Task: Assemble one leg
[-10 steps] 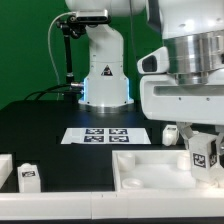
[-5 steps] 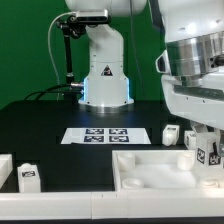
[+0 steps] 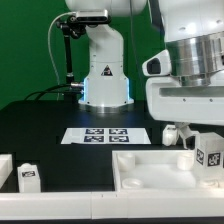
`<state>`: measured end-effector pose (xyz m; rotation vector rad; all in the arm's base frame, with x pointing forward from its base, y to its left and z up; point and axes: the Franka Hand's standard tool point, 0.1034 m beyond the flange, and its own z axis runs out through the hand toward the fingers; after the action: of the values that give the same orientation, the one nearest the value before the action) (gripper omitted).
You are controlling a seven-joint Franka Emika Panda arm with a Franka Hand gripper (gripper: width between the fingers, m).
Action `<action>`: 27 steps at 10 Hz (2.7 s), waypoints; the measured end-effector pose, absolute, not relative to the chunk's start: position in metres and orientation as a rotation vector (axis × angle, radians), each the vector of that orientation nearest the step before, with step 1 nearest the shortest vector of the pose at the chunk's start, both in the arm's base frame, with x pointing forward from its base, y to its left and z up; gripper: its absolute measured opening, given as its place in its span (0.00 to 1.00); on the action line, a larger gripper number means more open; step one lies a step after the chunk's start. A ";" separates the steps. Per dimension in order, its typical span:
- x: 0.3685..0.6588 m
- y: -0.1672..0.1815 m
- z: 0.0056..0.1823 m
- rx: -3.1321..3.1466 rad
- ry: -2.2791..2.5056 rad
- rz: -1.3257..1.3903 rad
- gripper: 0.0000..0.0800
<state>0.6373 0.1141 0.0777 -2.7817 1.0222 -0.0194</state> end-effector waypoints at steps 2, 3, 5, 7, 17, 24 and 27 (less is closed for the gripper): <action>0.635 0.116 0.076 -2.854 0.850 -0.034 0.81; 0.635 0.115 0.076 -2.881 0.759 -0.042 0.81; 0.638 0.112 0.078 -2.985 0.402 -0.068 0.81; 0.643 0.112 0.081 -3.030 0.164 -0.102 0.81; 0.642 0.103 0.077 -2.486 1.588 0.006 0.36; 0.642 0.102 0.077 -2.660 1.243 -0.013 0.70; 0.639 0.104 0.075 -2.805 0.910 -0.047 0.81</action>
Offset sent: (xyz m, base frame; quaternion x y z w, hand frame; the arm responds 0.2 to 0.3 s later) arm 0.0000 0.0000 0.0000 0.0000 0.0000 -0.1296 0.9916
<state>0.6393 0.1040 0.0747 -2.8055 0.9097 -0.0474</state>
